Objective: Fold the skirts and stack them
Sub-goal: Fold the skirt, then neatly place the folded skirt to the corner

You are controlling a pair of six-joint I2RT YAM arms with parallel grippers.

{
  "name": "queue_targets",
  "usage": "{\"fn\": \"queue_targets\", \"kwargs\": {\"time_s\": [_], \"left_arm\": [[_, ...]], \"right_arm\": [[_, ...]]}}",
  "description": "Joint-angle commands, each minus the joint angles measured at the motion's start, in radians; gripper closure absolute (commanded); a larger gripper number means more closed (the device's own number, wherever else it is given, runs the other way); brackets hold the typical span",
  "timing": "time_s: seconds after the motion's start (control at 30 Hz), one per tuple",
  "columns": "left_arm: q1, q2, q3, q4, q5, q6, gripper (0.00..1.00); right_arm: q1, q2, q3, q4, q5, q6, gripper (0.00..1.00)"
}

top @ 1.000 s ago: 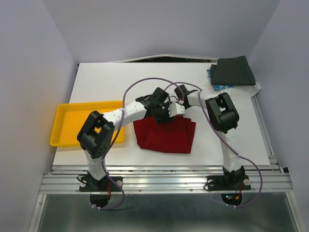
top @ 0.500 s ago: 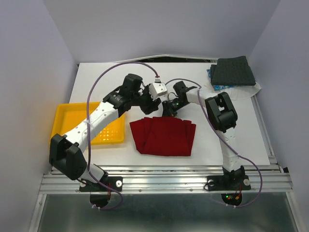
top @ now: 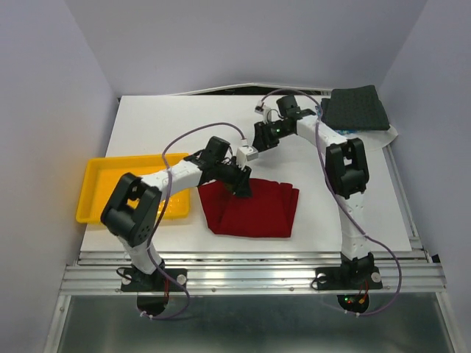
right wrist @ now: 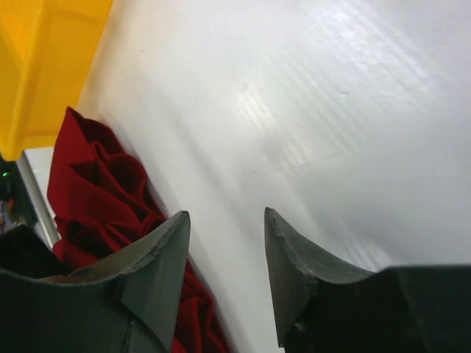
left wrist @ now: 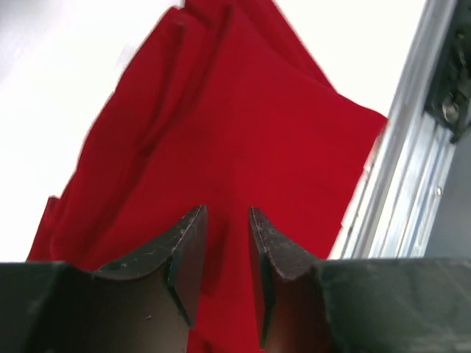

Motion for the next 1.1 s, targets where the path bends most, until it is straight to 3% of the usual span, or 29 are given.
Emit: {"fn": "queue_targets", "kwargs": {"time_s": [0.0, 0.03, 0.2, 0.3, 0.33, 0.43, 0.47, 0.5, 0.63, 0.73, 0.9, 1.07], "left_arm": [[0.019, 0.155, 0.094, 0.156, 0.007, -0.157, 0.60], [0.022, 0.234, 0.117, 0.154, 0.000, -0.187, 0.61], [0.050, 0.425, 0.306, 0.125, -0.040, -0.174, 0.63], [0.073, 0.479, 0.421, 0.075, -0.098, -0.108, 0.60], [0.073, 0.479, 0.448, 0.060, -0.120, -0.086, 0.58], [0.072, 0.398, 0.499, 0.049, -0.195, -0.017, 0.44], [0.070, 0.370, 0.501, 0.044, -0.207, 0.004, 0.33], [0.068, 0.338, 0.495, 0.039, -0.250, 0.027, 0.28], [0.041, 0.119, 0.412, 0.009, -0.381, 0.187, 0.19], [-0.002, -0.026, 0.311, -0.017, -0.480, 0.322, 0.18], [-0.245, -0.209, 0.061, -0.031, -0.712, 0.567, 0.19], [-0.451, -0.216, -0.053, -0.063, -0.781, 0.604, 0.23]], "right_arm": [[-0.062, -0.121, 0.047, 0.007, 0.100, 0.054, 0.48], [-0.085, -0.143, 0.039, 0.009, 0.114, 0.054, 0.48], [-0.107, -0.330, -0.048, 0.017, 0.295, -0.021, 0.26], [-0.107, -0.538, -0.172, 0.089, 0.450, -0.009, 0.07], [-0.116, -0.539, -0.197, 0.099, 0.482, 0.008, 0.00], [-0.166, -0.666, -0.272, 0.130, 0.455, 0.062, 0.00], [-0.175, -0.681, -0.283, 0.129, 0.449, 0.076, 0.00], [-0.188, -0.693, -0.294, 0.127, 0.446, 0.093, 0.00], [-0.217, -0.758, -0.386, 0.106, 0.366, 0.172, 0.00], [-0.243, -0.799, -0.481, 0.097, 0.334, 0.261, 0.00], [-0.271, -0.821, -0.690, 0.075, 0.234, 0.382, 0.00], [-0.292, -0.825, -0.868, 0.095, 0.179, 0.424, 0.00]]}}
